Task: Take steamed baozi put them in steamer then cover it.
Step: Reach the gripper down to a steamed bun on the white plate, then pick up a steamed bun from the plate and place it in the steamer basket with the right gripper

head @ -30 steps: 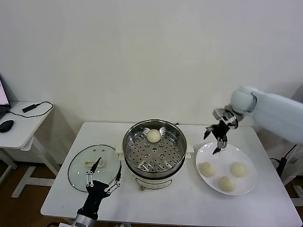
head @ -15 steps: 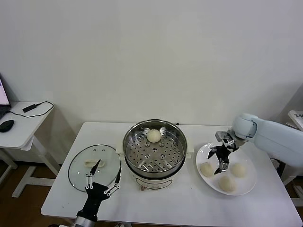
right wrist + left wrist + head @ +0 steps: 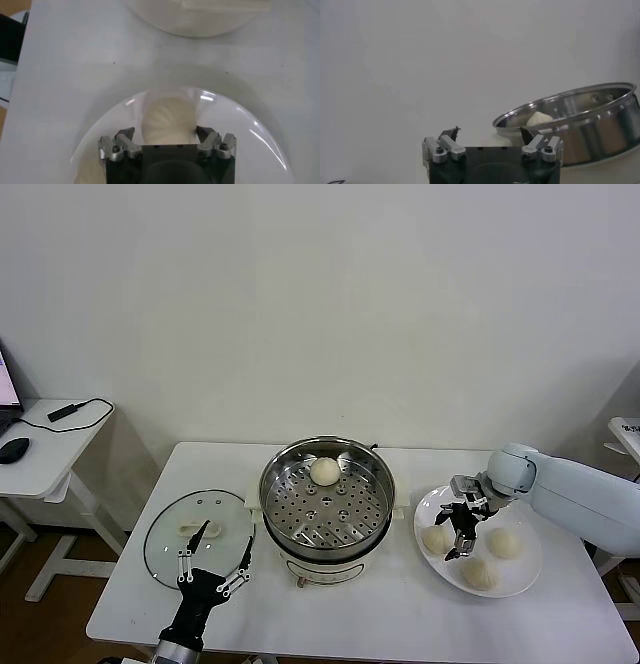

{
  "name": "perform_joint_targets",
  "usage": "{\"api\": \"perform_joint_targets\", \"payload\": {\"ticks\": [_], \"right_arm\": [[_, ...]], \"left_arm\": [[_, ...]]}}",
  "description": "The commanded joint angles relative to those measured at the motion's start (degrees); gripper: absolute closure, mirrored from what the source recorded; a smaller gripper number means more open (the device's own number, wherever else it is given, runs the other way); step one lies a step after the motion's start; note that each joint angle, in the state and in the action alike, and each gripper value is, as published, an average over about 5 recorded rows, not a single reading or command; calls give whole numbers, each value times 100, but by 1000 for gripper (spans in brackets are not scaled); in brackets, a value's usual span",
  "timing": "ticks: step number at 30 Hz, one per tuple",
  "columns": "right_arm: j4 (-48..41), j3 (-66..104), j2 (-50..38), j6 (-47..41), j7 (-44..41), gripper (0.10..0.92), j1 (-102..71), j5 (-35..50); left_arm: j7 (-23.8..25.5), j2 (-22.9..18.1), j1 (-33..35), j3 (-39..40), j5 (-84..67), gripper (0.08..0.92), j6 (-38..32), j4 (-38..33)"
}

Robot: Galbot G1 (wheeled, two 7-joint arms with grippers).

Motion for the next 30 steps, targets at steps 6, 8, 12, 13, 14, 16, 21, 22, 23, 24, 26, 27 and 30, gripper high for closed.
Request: {"api": "perform_joint_targets", "payload": {"ticks": [6,8,12,13,14,16,21,22,23,24,26,27,30], "right_arm": [[66,-73,-50,-15,144,285,105,17],[82,-61,-60,-15,136,303,116,19],[175,-76,-132,7,-105,349,465,-7],[198,-90,-151,22,-245,357,628,-27],[212,-136,-155,40,-419,360,850,-36],[229,-337,-106,81,-803,364,1442,-7],[322,-1196,387,119,-1662,370,3257,355],[375,-1348,540,105,-1795,369,3572,461],[438,-1459,687,81,-1882,367,3791,565],[519,-1549,842,45,-1932,366,3986,704],[716,-1682,1169,-69,-1945,364,4315,1036],[816,-1716,1325,-135,-1913,364,4423,1195],[1059,-1757,1802,-375,-1715,364,4609,1672]], "left_arm": [[-6,-20,-14,62,7,177,-1,24],[-8,-21,-16,63,6,177,-2,20],[-14,-9,-18,57,1,177,5,-7],[-15,-3,-20,57,-1,177,10,-21],[-17,4,-24,59,-2,177,15,-34],[-18,22,-39,67,-6,177,26,-54],[-24,77,-89,99,-14,177,39,-55],[-25,87,-96,106,-17,177,39,-54],[-27,95,-104,112,-20,177,39,-54],[-29,101,-113,117,-23,177,40,-53],[-33,109,-128,129,-29,177,42,-49],[-35,113,-133,136,-30,177,43,-47],[-40,125,-139,155,-32,177,41,-44]]}}
